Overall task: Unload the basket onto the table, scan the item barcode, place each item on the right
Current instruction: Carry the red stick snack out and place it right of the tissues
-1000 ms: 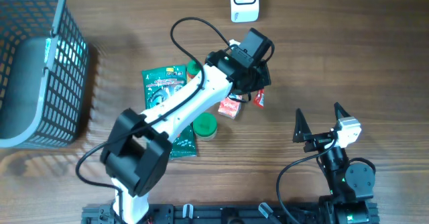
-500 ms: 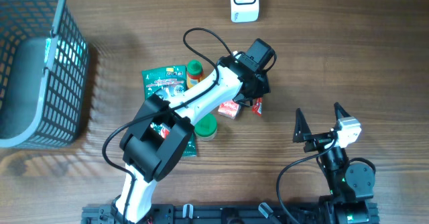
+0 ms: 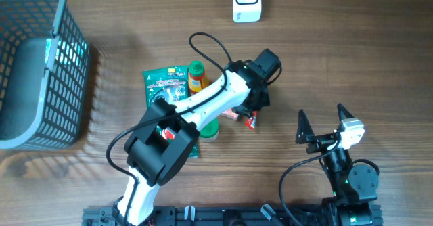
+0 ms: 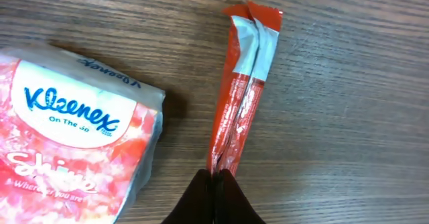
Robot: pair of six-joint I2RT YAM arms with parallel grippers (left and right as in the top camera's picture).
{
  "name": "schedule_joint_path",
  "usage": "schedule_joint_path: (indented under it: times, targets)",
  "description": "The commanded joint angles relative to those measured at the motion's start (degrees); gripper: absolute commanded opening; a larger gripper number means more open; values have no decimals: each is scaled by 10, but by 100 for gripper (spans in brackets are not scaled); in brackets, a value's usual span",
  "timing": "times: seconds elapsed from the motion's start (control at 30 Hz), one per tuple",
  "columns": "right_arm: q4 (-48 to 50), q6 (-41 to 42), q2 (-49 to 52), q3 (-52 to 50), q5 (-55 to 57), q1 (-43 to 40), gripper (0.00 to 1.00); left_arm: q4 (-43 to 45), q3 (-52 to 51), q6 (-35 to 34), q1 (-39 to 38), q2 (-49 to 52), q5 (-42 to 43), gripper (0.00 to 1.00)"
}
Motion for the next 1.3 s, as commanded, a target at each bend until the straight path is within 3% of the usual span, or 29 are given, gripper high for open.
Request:
schedule_joint_path:
  times: [0.0,0.03,0.07,0.1,0.13,0.17,0.3,0.53,0.67,0.77,0.87,1.27]
  targets:
    - [2,-8,-5,-1,-5,1,100,-4,1,-5,1,8,-5,18]
    - [2,-8,-5,-1,-5,1,100,-5,2,-5,1,6,1,33]
    - [2,-8,-5,-1,-5,1,100,-7,3,-5,1,3,6,41]
    - [2,-8,-5,-1,-5,1,100,-9,3,-5,1,-2,6,58]
    - [2,-8,-5,-1,-5,1,100,-11,3,-5,1,-7,5,66]
    - [2,-8,-5,-1,-5,1,100,-17,3,-5,2,-18,5,69]
    - [2,-8,-5,-1,-5,1,100,-34,12,-2,12,-80,0,69]
    - [2,-8,-5,-1,-5,1,100,-51,29,14,18,-204,-100,73]
    - [2,-8,-5,-1,-5,1,100,-54,29,30,25,-287,-186,79]
    - [2,-8,-5,-1,-5,1,100,-54,29,30,45,-337,-234,89]
    - [2,-8,-5,-1,-5,1,100,-54,29,31,97,-388,-270,99]
    - [2,-8,-5,-1,-5,1,100,-51,29,32,402,-467,-273,100]
